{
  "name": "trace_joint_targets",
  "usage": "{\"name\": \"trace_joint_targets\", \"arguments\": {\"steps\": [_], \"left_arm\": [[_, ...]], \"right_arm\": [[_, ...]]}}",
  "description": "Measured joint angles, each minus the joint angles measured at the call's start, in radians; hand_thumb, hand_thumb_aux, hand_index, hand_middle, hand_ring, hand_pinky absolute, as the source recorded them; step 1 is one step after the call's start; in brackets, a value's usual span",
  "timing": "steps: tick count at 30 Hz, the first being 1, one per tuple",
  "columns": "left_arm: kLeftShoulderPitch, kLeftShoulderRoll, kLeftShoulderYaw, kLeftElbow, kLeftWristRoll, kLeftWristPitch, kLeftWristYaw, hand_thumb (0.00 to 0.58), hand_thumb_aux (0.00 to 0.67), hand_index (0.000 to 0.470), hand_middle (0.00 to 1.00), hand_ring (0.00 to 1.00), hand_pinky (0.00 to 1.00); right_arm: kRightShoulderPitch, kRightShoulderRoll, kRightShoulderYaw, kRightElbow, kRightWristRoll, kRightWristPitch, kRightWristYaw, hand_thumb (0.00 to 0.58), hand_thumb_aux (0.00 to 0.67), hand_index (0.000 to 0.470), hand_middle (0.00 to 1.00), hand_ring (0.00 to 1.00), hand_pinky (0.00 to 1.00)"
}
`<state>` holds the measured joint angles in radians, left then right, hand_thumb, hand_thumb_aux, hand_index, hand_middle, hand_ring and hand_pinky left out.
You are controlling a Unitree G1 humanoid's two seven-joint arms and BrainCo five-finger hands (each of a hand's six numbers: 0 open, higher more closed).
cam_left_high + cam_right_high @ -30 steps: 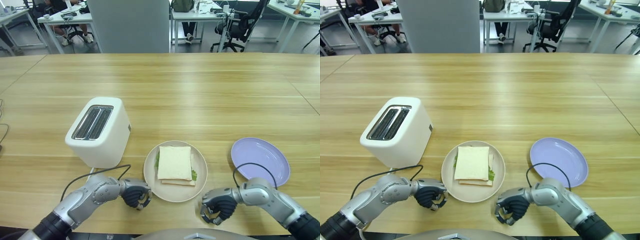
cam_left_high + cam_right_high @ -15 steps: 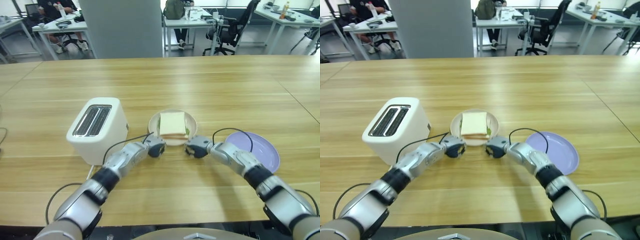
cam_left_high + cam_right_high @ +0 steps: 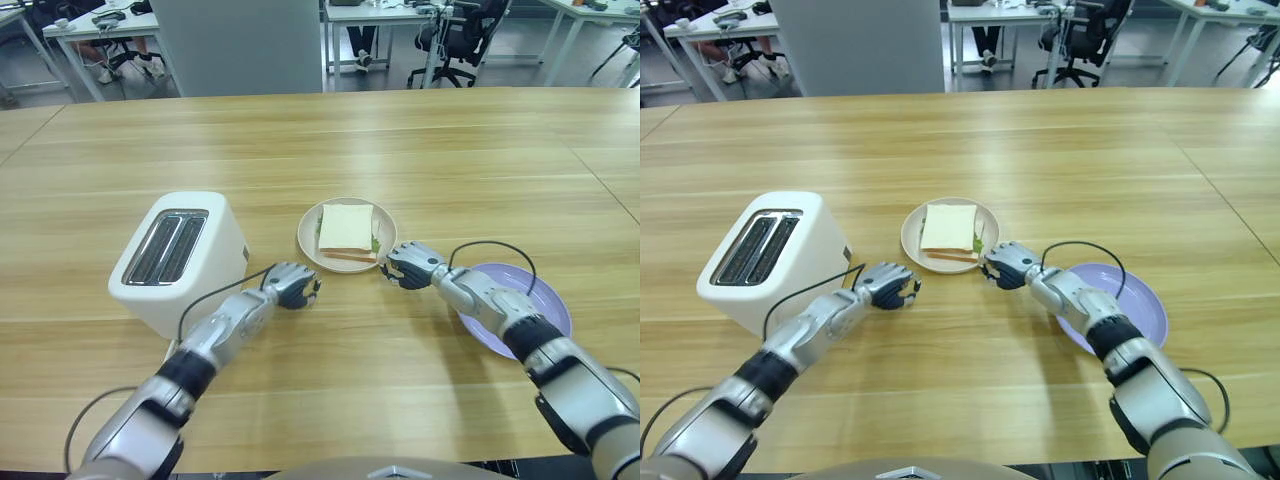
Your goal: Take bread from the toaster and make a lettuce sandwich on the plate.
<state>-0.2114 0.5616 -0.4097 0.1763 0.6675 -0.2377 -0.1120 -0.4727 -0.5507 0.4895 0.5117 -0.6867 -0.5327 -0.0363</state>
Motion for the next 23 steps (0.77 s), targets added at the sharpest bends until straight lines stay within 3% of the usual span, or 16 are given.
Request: {"name": "trace_joint_targets", "arguments": {"steps": [1,2,3,4,5,6,7,14,20,23], "left_arm": [[0.044,0.003,0.046,-0.08,-0.039,-0.005,0.003,0.0,0.0,0.0,0.24,0.24,0.24],[0.071,0.005,0.087,-0.141,-0.062,-0.01,0.015,0.0,0.0,0.0,0.24,0.24,0.24],[0.095,0.003,0.131,-0.203,-0.086,-0.017,0.034,0.0,0.0,0.0,0.11,0.11,0.11],[0.123,-0.003,0.184,-0.271,-0.104,-0.024,0.062,0.0,0.0,0.0,0.0,0.0,0.0],[0.147,-0.01,0.226,-0.319,-0.116,-0.033,0.088,0.0,0.0,0.0,0.0,0.0,0.0],[0.179,-0.022,0.273,-0.375,-0.128,-0.047,0.121,0.0,0.0,0.0,0.0,0.0,0.0],[0.207,-0.038,0.309,-0.418,-0.144,-0.061,0.147,0.0,0.0,0.0,0.0,0.0,0.0],[0.277,-0.183,0.4,-0.466,-0.303,-0.208,0.242,0.0,0.0,0.0,0.0,0.0,0.0],[0.268,-0.166,0.494,-0.338,-0.361,-0.318,0.248,0.0,0.0,0.0,0.0,0.0,0.0],[0.257,-0.158,0.51,-0.268,-0.371,-0.361,0.246,0.0,0.0,0.0,0.0,0.0,0.0]], "right_arm": [[0.043,-0.007,-0.038,-0.073,0.06,-0.021,0.01,0.58,0.67,0.46,0.91,0.91,0.91],[0.069,-0.009,-0.068,-0.13,0.098,-0.036,0.01,0.58,0.67,0.46,0.91,0.91,0.91],[0.093,-0.01,-0.104,-0.188,0.133,-0.051,0.005,0.265,0.176,0.121,0.57,0.57,0.57],[0.122,-0.01,-0.147,-0.252,0.165,-0.059,-0.004,0.0,0.0,0.0,0.48,0.48,0.48],[0.147,-0.009,-0.181,-0.298,0.195,-0.067,-0.011,0.0,0.0,0.0,0.34,0.34,0.34],[0.179,-0.005,-0.224,-0.35,0.236,-0.071,-0.017,0.0,0.0,0.0,0.34,0.34,0.34],[0.21,0.001,-0.26,-0.39,0.274,-0.076,-0.025,0.0,0.0,0.0,0.01,0.01,0.01],[0.357,0.101,-0.412,-0.471,0.518,-0.193,-0.04,0.0,0.0,0.0,0.0,0.0,0.0],[0.358,0.068,-0.618,-0.273,0.569,-0.267,-0.072,0.0,0.0,0.0,0.0,0.0,0.0],[0.331,0.086,-0.655,-0.206,0.591,-0.287,-0.079,0.0,0.0,0.0,0.0,0.0,0.0]]}}
